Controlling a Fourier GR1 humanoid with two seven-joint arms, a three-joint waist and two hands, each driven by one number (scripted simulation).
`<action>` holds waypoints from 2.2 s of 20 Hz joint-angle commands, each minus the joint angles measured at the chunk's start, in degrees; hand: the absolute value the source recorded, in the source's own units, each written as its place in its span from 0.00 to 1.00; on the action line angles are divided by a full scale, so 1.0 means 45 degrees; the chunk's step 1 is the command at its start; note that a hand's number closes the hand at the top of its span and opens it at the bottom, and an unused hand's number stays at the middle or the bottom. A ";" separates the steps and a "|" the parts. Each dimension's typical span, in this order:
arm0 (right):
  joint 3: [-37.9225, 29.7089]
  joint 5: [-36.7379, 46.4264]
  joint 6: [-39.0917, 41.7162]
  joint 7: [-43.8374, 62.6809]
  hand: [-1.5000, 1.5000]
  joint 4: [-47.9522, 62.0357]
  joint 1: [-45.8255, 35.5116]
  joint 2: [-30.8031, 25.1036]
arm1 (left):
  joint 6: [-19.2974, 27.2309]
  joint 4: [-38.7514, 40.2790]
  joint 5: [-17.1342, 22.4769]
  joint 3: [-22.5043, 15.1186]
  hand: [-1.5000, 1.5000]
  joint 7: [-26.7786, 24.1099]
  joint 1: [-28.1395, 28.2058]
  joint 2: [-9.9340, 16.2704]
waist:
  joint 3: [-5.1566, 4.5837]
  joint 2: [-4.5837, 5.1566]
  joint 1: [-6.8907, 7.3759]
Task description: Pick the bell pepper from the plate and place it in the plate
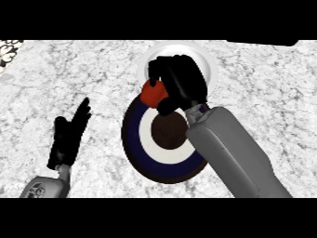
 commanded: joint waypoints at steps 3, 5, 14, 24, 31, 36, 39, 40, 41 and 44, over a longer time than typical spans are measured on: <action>0.1039 -0.0775 -0.2523 0.3452 1.00 0.2076 -0.2906 0.0239 | -0.0077 -0.0125 0.0023 0.0239 0.50 -0.0303 0.0540 0.0185 | 0.0019 0.0031 -0.0360; 0.0743 -0.1293 -0.2454 0.3491 1.00 0.2897 -0.3514 0.0242 | 0.0021 0.0138 0.0196 0.0622 0.50 -0.0117 0.0427 0.0136 | 0.0023 0.0015 -0.0667; 0.0085 -0.2566 -0.4414 0.2019 1.00 0.8295 -0.5913 0.0246 | -0.0338 0.0324 0.0103 0.0712 0.50 -0.0515 0.0247 0.0099 | 0.0019 0.0115 -0.0550; -0.1687 -0.3128 -0.2701 -0.0907 1.00 1.2251 -0.6130 0.0046 | -0.0077 -0.0207 -0.0145 0.0605 0.50 0.0040 0.0043 -0.0126 | 0.0031 0.0223 -0.0503; -0.2249 -0.3574 -0.0240 -0.1828 0.00 1.3956 -0.6403 -0.0466 | -0.0069 0.0371 -0.0367 0.0517 0.50 -0.0697 0.0196 -0.0338 | 0.0025 0.0291 -0.0402; -0.2587 -0.3813 0.0289 -0.3828 0.00 1.3953 -0.6239 -0.0654 | 0.0308 -0.0950 -0.0668 0.0164 0.50 0.0630 0.0317 -0.0444 | 0.0051 0.0188 -0.0403; -0.3520 -0.4755 -0.0010 -0.5624 0.00 1.3244 -0.5960 -0.0793 | -0.0061 -0.0147 -0.0316 0.0733 0.50 -0.0169 0.0293 -0.0160 | 0.0049 0.0236 -0.0502; -0.3820 -0.5073 -0.0753 -0.5879 0.00 1.2962 -0.5529 -0.0173 | -0.0187 -0.0725 -0.0288 0.0532 0.50 0.0252 0.0444 -0.0117 | 0.0059 0.0155 -0.0549; -0.4604 -0.5858 -0.0732 -0.6260 0.00 1.2499 -0.5765 -0.0464 | -0.0272 -0.0449 -0.0175 0.0717 0.50 0.0041 0.0354 -0.0045 | 0.0065 0.0160 -0.0635; -0.6240 -0.7506 -0.0590 -0.6853 0.00 1.2000 -0.5870 -0.0510 | -0.0168 -0.0005 -0.0114 0.0843 0.50 -0.0243 0.0331 -0.0236 | 0.0057 0.0205 -0.0729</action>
